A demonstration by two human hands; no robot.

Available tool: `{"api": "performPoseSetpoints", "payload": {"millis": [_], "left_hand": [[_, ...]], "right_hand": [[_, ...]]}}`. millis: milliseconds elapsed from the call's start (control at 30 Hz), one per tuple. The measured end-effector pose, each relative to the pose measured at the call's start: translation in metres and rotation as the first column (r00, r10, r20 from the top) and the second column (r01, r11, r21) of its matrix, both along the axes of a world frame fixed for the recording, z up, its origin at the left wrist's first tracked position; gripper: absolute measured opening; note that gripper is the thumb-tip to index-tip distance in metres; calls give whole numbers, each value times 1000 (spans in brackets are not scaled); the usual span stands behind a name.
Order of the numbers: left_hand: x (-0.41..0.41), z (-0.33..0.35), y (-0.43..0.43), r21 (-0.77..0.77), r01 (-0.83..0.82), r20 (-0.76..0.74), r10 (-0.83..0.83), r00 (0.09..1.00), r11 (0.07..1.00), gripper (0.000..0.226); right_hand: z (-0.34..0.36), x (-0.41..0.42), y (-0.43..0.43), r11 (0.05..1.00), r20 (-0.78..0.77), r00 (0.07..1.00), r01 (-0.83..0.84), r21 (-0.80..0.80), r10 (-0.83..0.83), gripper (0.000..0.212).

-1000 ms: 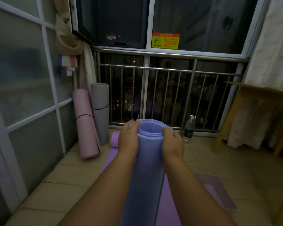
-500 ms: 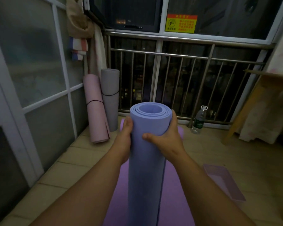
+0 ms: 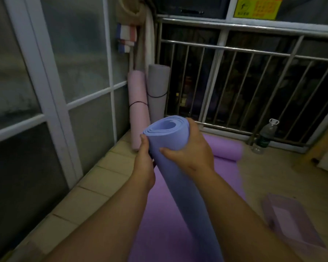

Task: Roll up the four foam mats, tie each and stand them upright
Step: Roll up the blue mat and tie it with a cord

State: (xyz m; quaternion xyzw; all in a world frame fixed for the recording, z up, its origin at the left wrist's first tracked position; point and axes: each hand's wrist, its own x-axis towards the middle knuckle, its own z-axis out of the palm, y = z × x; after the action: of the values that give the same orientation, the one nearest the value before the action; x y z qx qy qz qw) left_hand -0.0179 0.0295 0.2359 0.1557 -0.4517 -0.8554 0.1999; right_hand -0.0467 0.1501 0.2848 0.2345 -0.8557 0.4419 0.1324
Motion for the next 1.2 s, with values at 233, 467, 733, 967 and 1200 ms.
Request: {"api": "performPoseSetpoints", "payload": {"millis": [233, 467, 733, 967, 1200], "left_hand": [[29, -46, -60, 28, -66, 110, 63, 992, 997, 60], [57, -106, -127, -44, -19, 322, 32, 946, 999, 47], [78, -181, -188, -213, -60, 534, 167, 829, 975, 20], [101, -265, -212, -495, 75, 724, 363, 587, 866, 24], [141, -327, -206, -507, 516, 852, 313, 419, 691, 8]], "right_hand": [[-32, 10, -79, 967, -24, 997, -71, 245, 79, 94], [-57, 8, -125, 916, -4, 992, -113, 384, 124, 92], [-79, -3, -171, 836, 14, 989, -134, 532, 150, 91], [-147, 10, -216, 731, 122, 963, -263, 630, 242, 98], [-198, 27, -239, 610, 186, 942, -325, 723, 281, 98]]}}
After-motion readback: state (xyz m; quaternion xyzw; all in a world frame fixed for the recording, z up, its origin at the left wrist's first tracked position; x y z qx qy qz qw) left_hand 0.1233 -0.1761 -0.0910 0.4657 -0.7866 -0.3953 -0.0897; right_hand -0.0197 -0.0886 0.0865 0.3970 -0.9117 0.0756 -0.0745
